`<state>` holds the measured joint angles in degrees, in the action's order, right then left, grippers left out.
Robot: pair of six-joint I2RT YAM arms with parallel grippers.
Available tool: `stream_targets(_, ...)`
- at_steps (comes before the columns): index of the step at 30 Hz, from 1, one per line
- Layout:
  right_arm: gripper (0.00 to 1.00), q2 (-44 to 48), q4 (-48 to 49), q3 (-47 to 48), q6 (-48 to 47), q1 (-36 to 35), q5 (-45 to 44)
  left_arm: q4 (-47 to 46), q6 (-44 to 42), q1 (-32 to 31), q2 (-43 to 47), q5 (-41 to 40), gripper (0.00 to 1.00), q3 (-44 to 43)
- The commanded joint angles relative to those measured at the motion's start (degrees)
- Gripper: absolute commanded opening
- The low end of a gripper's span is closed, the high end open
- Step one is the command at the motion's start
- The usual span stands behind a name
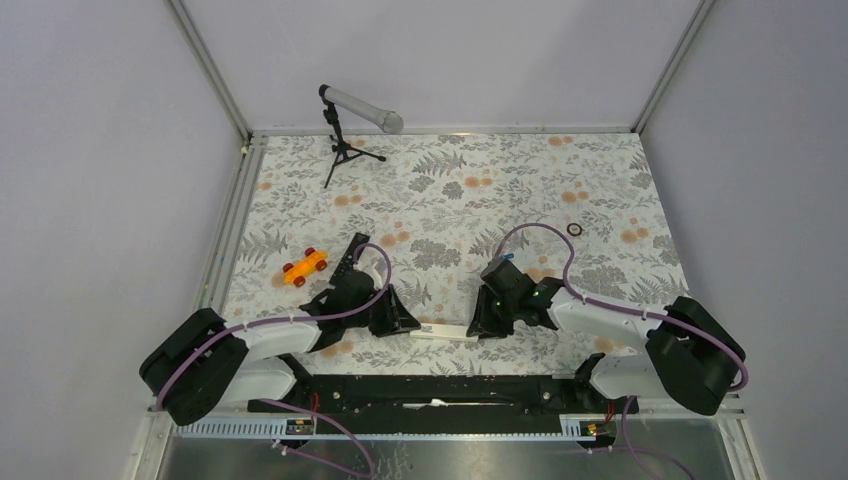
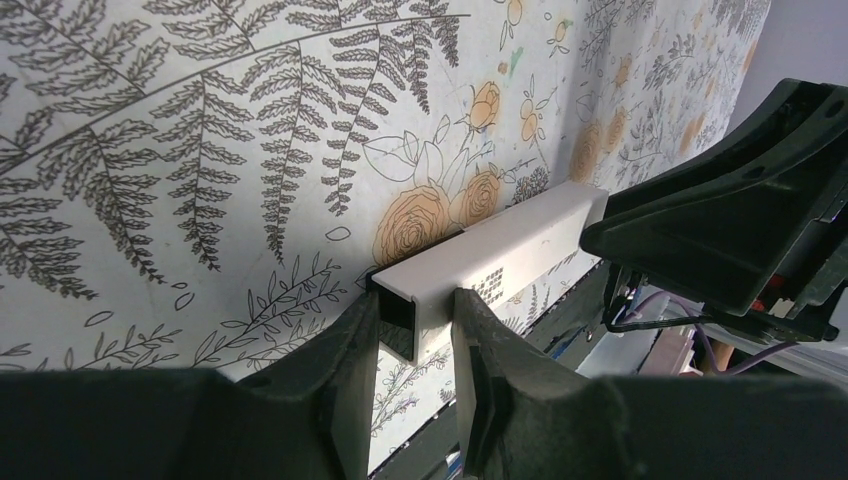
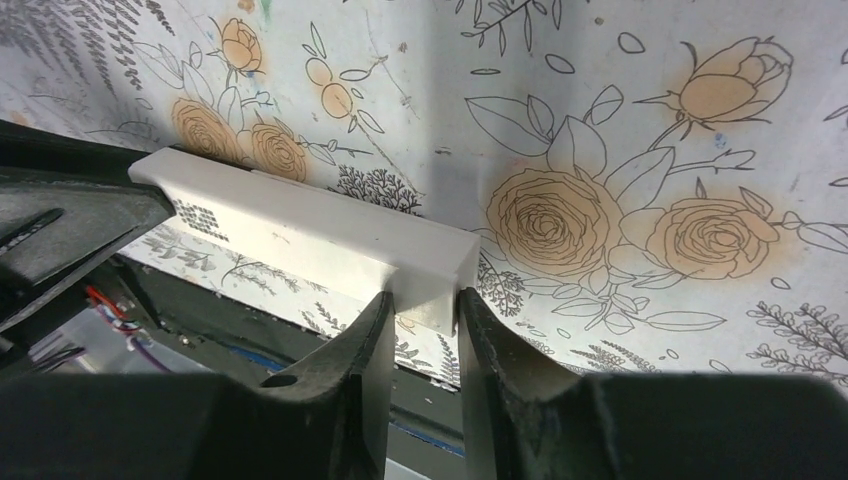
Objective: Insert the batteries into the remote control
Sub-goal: Load the battery cover into the remote control.
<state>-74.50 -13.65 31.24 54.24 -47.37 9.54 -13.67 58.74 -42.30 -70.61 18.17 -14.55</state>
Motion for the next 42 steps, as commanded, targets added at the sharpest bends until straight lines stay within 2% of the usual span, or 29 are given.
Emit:
stream_targets(1, 0.31, -10.1, 1.4, -1.4, 1.3, -5.8, -8.4, 2.6, 1.3, -2.1, -5.2, 1.3, 0.0, 3.5)
stream_targets(12, 0.34, -21.3, -1.8, 9.3, 2.8, -11.5, -11.4, -6.9, 3.4, -1.8, -9.4, 4.8, 0.0, 6.6)
stream_targets(18, 0.33, -21.9, 1.4, 9.1, 6.9, -12.9, -10.0, -11.6, 4.5, -1.4, -10.8, 6.3, 0.0, 7.4)
stream_targets(22, 0.39, -22.1, 5.1, 6.5, 9.8, -12.9, -9.7, -17.5, 7.1, -1.3, -12.9, 7.5, 0.0, 8.6)
stream_targets(27, 0.41, -19.0, 6.1, 0.4, 10.6, -12.0, -10.8, -12.8, 7.0, -1.0, -9.5, 3.8, 0.0, 9.0)
stream_targets(31, 0.4, -14.5, 6.3, -5.2, 10.0, -10.1, -11.4, 0.9, 2.2, -1.0, -2.6, -1.3, 0.0, 6.2)
stream_targets(34, 0.43, -11.0, 7.4, -8.0, 9.2, -9.3, -11.2, 7.1, -0.2, -0.9, 0.9, -3.5, 0.0, 4.1)
stream_targets(37, 0.55, -6.3, 11.5, -10.0, 7.2, -9.0, -9.7, 9.0, -1.0, -0.9, 0.6, -3.5, 0.0, 3.0)
stream_targets(42, 0.75, 2.0, 8.1, -8.6, 4.7, -8.7, -10.8, 9.5, -1.2, -0.9, -1.0, -3.5, 0.0, 2.1)
